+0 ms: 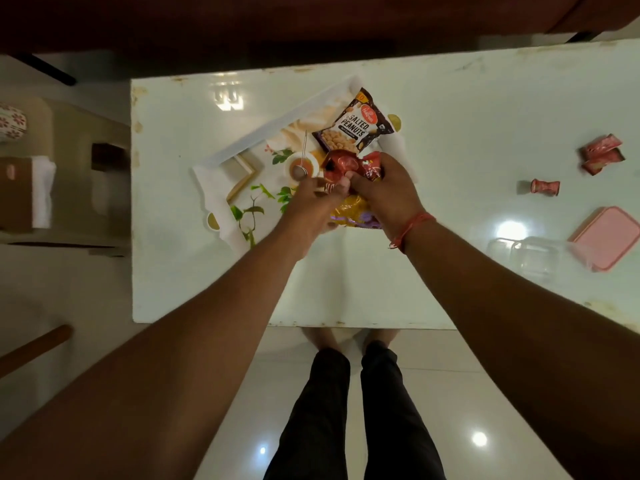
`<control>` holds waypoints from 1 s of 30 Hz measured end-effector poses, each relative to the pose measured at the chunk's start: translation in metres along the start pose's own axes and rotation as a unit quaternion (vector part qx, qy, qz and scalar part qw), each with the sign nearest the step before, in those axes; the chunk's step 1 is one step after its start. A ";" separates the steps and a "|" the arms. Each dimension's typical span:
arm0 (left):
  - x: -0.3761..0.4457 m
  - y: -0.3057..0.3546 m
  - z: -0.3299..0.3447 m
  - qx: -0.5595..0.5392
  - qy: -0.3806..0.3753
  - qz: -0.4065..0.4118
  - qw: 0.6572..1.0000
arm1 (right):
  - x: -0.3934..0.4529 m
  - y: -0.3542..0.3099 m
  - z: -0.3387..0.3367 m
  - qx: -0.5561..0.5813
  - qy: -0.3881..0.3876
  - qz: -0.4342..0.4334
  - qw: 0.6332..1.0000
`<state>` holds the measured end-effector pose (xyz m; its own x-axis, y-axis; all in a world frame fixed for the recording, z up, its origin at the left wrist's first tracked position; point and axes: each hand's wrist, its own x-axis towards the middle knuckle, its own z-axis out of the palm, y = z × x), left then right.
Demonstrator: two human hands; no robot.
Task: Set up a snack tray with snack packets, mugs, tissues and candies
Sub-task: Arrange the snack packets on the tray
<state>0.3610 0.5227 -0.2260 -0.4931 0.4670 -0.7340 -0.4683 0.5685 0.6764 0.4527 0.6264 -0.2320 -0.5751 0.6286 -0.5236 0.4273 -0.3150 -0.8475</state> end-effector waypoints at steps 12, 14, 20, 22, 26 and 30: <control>-0.016 -0.039 -0.015 0.137 -0.049 0.072 0.987 | -0.007 -0.001 -0.019 -0.250 -0.060 -0.060 0.965; -0.015 -0.038 -0.017 0.133 -0.059 0.078 0.986 | -0.005 -0.003 -0.021 -0.231 -0.051 -0.044 0.971; -0.011 -0.034 -0.005 0.176 -0.082 0.099 0.976 | -0.006 0.003 -0.028 -0.143 0.075 0.012 0.987; -0.010 -0.036 -0.008 0.189 -0.085 0.095 0.974 | -0.006 -0.002 -0.035 -0.247 0.018 -0.071 0.966; -0.009 -0.038 -0.008 0.204 -0.087 0.102 0.970 | 0.000 -0.011 -0.038 -0.388 -0.161 -0.174 0.891; -0.006 -0.041 -0.001 0.241 -0.083 0.120 0.959 | 0.002 -0.017 -0.037 -0.423 -0.115 -0.191 0.878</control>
<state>0.3825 0.4961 -0.2491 -0.4027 0.7022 -0.5871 0.0575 0.6596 0.7494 0.4704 0.6594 -0.2155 -0.8739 0.3819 -0.3007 0.4810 0.5898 -0.6487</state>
